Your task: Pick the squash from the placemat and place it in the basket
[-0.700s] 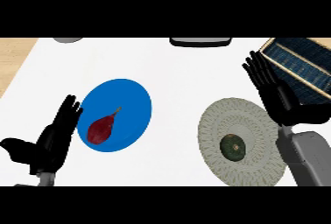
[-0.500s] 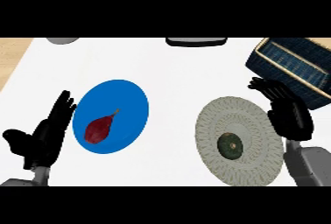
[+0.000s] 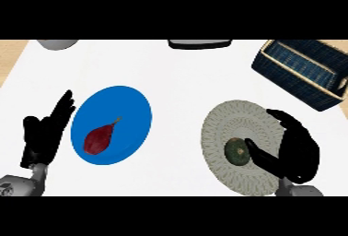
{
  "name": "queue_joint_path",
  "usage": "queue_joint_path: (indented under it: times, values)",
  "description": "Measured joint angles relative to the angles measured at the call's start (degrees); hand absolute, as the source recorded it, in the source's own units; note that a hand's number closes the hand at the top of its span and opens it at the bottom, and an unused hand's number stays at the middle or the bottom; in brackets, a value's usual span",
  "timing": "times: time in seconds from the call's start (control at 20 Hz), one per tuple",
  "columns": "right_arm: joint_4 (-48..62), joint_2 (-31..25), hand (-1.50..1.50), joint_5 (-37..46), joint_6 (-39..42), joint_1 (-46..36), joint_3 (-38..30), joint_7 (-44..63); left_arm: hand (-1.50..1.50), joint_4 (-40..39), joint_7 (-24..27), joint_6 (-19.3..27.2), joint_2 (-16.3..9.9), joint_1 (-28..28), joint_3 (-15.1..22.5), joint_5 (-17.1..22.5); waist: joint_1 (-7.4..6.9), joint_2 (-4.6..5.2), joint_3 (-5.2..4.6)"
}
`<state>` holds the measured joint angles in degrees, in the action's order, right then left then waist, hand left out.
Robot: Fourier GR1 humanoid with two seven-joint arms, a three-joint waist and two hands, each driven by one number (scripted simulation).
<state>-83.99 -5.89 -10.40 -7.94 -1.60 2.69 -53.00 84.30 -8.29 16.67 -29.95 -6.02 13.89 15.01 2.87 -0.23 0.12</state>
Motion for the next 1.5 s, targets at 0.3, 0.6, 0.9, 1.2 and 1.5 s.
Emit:
queue_joint_path:
  times: [0.3, 0.6, 0.9, 1.2, 1.5]
  values:
    - [-4.33, -0.25, -1.5, 12.03, -16.77, 10.78, -0.79, 6.41, 0.0, -1.6, -1.51, -0.09, -0.43, -1.73, -0.5, -0.43, 0.89, -0.08, -0.46]
    - [-8.91, -10.44, -1.5, 25.1, -20.85, 23.73, -0.44, 19.56, 0.0, -1.79, -1.87, -0.39, -0.55, -2.03, -0.1, -1.04, 0.58, 0.17, -0.81]
    - [-21.54, -19.01, -1.5, 33.65, -13.46, 34.53, 4.98, 35.73, 0.0, -1.96, -2.06, -0.67, 0.19, -3.07, 0.47, -1.57, -0.79, 0.39, -0.78]
    - [-41.2, -23.1, -1.5, 38.69, -5.77, 41.53, 8.85, 53.66, 0.0, -4.89, -2.68, -2.33, 1.31, -6.02, -0.09, -1.72, -1.6, 0.36, -0.45]
    - [-49.34, -21.36, -1.5, 41.68, -2.52, 41.24, 10.22, 65.03, 0.0, -5.81, -2.4, -3.14, 3.64, -6.63, -0.71, -3.64, -2.28, 0.23, -0.24]
